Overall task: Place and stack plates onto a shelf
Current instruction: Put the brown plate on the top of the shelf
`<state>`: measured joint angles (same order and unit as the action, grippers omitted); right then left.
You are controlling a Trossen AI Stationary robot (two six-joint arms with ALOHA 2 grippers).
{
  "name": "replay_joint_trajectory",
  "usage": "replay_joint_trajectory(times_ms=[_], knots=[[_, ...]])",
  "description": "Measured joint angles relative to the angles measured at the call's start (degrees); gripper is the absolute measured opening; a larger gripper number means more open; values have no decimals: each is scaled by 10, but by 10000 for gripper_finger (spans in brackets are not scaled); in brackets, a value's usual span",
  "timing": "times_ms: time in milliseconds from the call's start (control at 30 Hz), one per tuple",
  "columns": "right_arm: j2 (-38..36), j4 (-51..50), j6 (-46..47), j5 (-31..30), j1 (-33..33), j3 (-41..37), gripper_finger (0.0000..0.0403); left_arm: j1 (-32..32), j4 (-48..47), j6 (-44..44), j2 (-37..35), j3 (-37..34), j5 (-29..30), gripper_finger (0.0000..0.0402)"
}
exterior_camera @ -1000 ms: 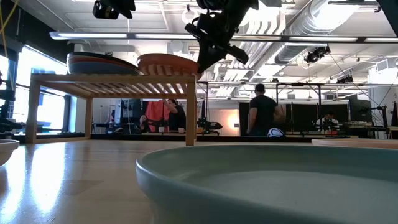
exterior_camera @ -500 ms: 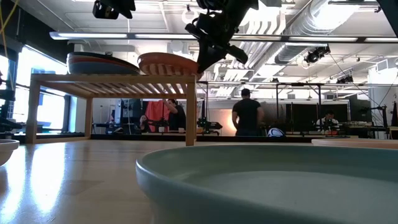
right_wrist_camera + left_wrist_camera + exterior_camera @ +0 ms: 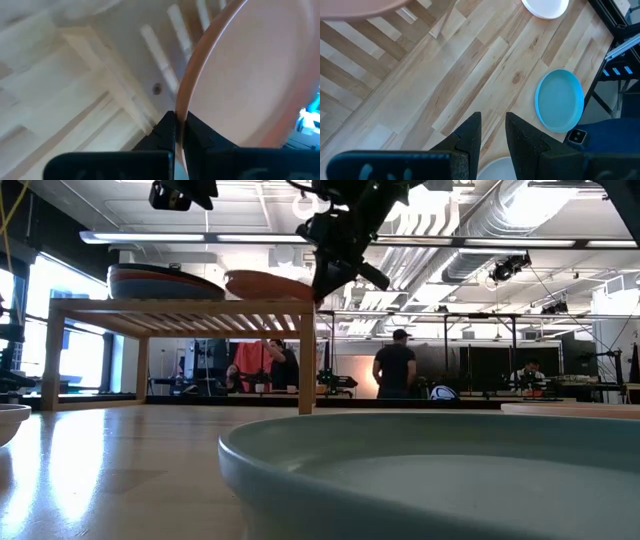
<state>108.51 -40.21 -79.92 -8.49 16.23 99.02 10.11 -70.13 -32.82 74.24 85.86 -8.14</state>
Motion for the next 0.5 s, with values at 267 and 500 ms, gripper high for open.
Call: replay_joint_trajectory(times_ms=[267,500], knots=[[9,-8,4,-4,2,0,0,0,0,-1,0,0,0,78],[10,-7,6,-51,2,0,0,0,0,-1,0,0,0,78]])
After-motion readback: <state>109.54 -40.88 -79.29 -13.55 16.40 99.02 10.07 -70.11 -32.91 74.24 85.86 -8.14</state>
